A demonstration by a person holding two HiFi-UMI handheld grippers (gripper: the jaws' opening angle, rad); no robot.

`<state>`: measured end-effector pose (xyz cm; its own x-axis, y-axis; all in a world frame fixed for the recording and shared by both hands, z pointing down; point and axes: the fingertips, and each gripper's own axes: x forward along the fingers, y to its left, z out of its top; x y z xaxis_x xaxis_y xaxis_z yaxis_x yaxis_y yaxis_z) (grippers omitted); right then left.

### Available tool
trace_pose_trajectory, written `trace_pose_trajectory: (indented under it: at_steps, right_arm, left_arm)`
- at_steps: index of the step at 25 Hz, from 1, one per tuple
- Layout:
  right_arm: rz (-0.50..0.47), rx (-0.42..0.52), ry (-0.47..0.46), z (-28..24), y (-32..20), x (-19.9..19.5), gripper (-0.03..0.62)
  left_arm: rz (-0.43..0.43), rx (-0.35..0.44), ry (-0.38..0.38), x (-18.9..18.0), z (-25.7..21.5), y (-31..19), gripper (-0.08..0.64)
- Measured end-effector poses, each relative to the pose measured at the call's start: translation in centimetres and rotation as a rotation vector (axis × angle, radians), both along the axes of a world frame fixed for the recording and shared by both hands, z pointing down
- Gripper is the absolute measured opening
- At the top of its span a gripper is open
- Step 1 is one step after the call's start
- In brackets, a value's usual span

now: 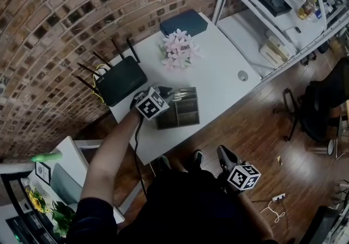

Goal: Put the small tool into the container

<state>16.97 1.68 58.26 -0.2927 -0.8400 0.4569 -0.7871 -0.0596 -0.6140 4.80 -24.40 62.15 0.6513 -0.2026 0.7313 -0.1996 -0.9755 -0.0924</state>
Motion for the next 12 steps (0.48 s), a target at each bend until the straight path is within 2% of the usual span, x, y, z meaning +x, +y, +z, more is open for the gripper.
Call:
trace_pose_trajectory:
  at_steps: [3,6,10,12]
  right_arm:
    - [-0.005,0.002,-0.002,0.1,-0.1,0.2,0.012]
    - [-0.015,0.009,-0.004,0.0,-0.4,0.1,0.012]
    - [-0.038,0.017,-0.008,0.0,-0.9,-0.4,0.012]
    - [-0.052,0.021,-0.011,0.0,-1.3,-0.7,0.012]
  left_arm:
    - [-0.027,0.02,-0.001,-0.2,-0.1,-0.5,0.114]
    - [-0.12,0.028,0.046,-1.3,-1.2,-1.4,0.145]
    - [-0.341,-0.029,0.243,-3.7,-4.8,-0.5,0.143]
    - [-0.405,-0.048,0.315,-4.9,-5.9,1.4,0.122]
